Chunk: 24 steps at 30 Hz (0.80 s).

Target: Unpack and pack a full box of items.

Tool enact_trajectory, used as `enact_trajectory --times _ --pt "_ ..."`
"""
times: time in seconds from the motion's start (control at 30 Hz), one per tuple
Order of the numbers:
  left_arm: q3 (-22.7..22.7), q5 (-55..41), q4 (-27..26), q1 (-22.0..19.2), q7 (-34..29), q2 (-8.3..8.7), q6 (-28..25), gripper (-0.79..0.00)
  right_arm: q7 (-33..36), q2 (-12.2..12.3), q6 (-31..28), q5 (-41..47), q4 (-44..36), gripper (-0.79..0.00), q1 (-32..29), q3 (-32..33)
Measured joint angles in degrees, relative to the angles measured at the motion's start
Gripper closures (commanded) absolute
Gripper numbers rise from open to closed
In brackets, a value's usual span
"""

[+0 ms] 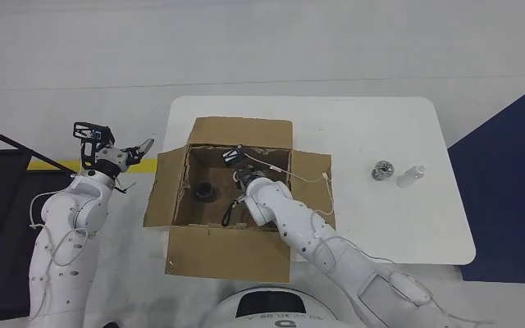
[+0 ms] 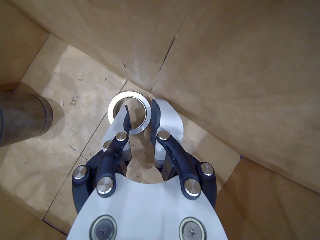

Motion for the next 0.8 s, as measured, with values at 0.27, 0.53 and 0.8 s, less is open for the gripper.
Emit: enact_trajectory --times 0.27,0.53,0.8 --pt "0.0 0.0 0.0 0.0 0.0 0.0 0.0 -0.785 0.01 -0.99 -0.76 0.82 2.75 0.0 0.62 0.21" --pt "0.0 0.0 0.0 0.0 0.0 0.0 0.0 -0.785 -2.08 -0.21 -3.47 0.01 -4.1 0.0 -2.3 2.59" --pt "0.0 0.0 0.0 0.0 0.0 0.0 0.0 -0.785 -5.67 3.64 -13.18 -3.81 -20.18 0.0 -12.4 9.84"
